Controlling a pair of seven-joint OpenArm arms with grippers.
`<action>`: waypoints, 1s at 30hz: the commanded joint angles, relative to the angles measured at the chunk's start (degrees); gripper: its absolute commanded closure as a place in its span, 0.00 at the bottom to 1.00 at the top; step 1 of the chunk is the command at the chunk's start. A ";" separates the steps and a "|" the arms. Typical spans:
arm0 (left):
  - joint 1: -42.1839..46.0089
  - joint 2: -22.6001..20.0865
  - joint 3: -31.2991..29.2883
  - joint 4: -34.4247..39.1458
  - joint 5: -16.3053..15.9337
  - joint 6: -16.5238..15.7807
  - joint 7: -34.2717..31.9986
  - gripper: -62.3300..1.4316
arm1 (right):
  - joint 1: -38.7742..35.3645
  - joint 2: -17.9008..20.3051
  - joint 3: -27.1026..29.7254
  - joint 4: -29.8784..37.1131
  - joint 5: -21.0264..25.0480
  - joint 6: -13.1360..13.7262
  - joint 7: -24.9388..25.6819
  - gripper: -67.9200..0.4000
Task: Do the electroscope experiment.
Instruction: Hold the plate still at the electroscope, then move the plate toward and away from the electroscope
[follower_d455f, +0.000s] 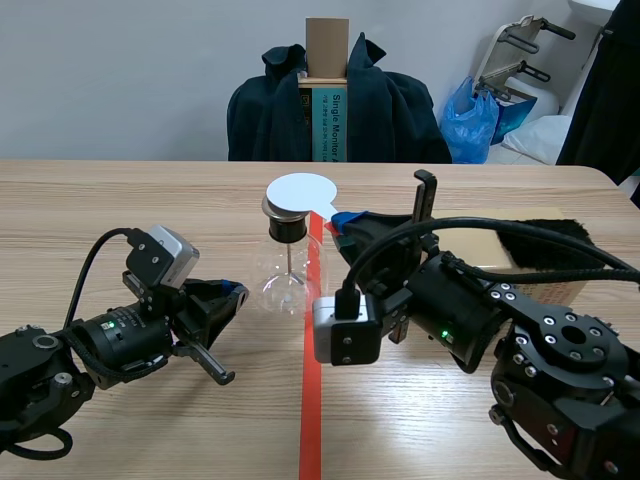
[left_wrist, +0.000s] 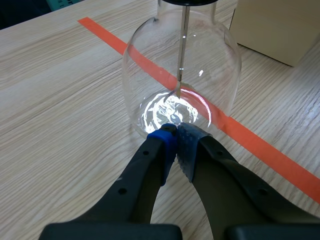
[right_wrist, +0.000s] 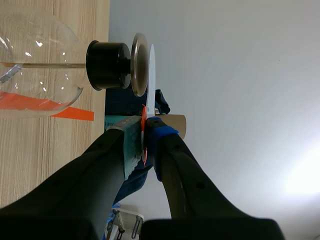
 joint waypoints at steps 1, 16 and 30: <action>-0.46 -0.20 -0.42 1.03 -0.33 0.13 -1.01 0.93 | 1.14 0.42 0.55 0.94 0.26 -0.83 -0.02 0.98; -0.46 -0.20 -0.42 1.03 -0.33 0.13 -1.01 0.93 | 1.14 0.42 0.55 0.94 0.26 -1.03 -8.15 0.98; -0.46 -0.20 -0.42 1.03 -0.33 0.11 -1.01 0.93 | 1.14 0.42 0.55 0.94 0.28 -1.01 -20.26 0.98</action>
